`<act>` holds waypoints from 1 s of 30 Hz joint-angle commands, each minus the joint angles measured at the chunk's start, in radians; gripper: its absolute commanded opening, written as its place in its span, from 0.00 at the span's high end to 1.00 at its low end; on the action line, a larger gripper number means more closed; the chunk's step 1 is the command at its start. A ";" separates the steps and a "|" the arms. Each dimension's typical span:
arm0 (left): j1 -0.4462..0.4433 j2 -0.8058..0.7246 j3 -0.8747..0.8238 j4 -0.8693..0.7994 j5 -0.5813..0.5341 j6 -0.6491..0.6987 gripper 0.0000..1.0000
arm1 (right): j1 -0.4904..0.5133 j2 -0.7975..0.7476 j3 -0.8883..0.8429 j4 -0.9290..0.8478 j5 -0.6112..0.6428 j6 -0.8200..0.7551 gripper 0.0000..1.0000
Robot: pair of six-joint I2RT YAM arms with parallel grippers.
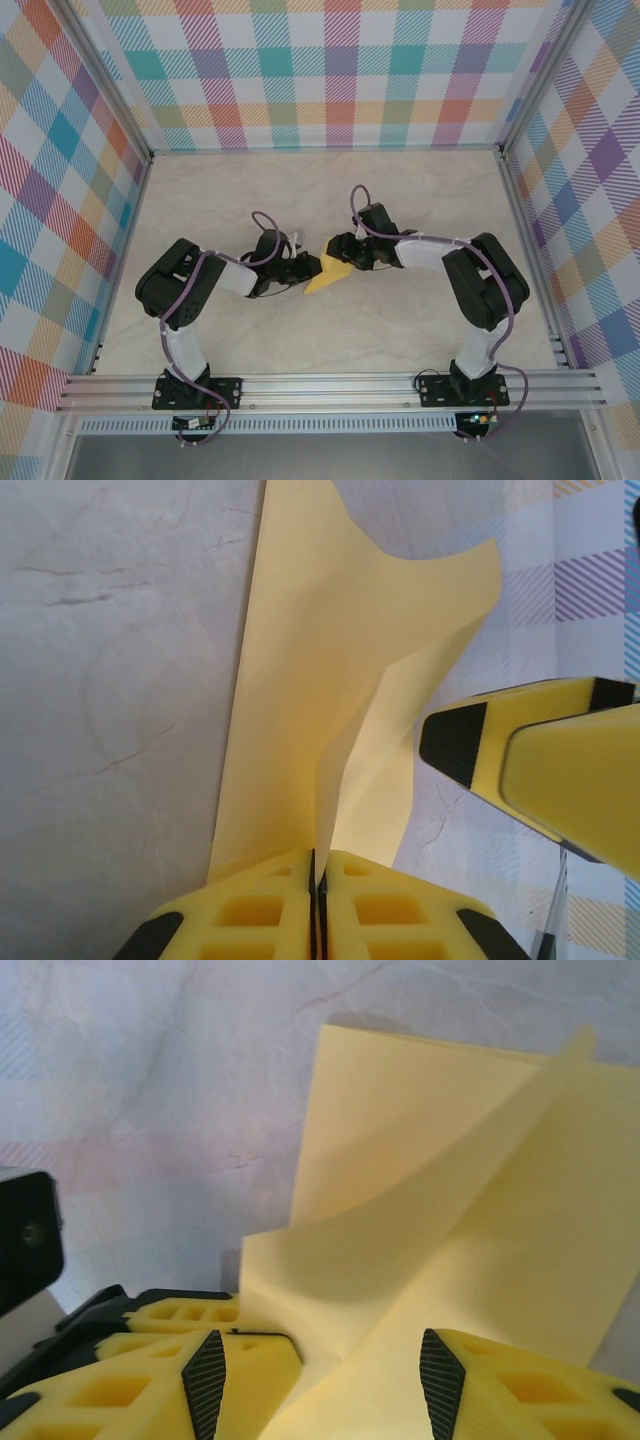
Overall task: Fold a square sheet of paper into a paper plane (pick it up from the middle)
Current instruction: Fourth fold the wing at the center of the table.
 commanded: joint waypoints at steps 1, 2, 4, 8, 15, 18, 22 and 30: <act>0.017 0.011 -0.026 0.022 -0.032 -0.039 0.89 | -0.005 0.014 0.028 -0.042 -0.014 -0.024 0.44; 0.018 0.012 -0.026 0.023 -0.033 -0.042 0.89 | -0.005 0.019 0.033 -0.050 -0.014 -0.024 0.44; 0.020 0.015 -0.024 0.023 -0.032 -0.047 0.89 | -0.004 0.037 0.049 -0.063 -0.020 -0.030 0.44; 0.025 0.020 -0.026 0.025 -0.029 -0.058 0.89 | -0.004 0.064 0.077 -0.087 -0.026 -0.036 0.43; 0.028 0.032 -0.018 0.024 -0.002 -0.069 0.88 | 0.001 0.080 0.106 -0.111 -0.036 -0.051 0.43; 0.027 0.032 -0.018 0.020 0.003 -0.071 0.88 | 0.007 0.069 0.116 -0.118 -0.026 -0.055 0.42; 0.029 0.032 -0.014 0.014 0.003 -0.071 0.88 | 0.008 0.060 0.131 -0.137 -0.007 -0.053 0.43; 0.030 0.049 -0.004 0.014 0.017 -0.073 0.88 | 0.019 0.095 0.161 -0.170 -0.011 -0.048 0.43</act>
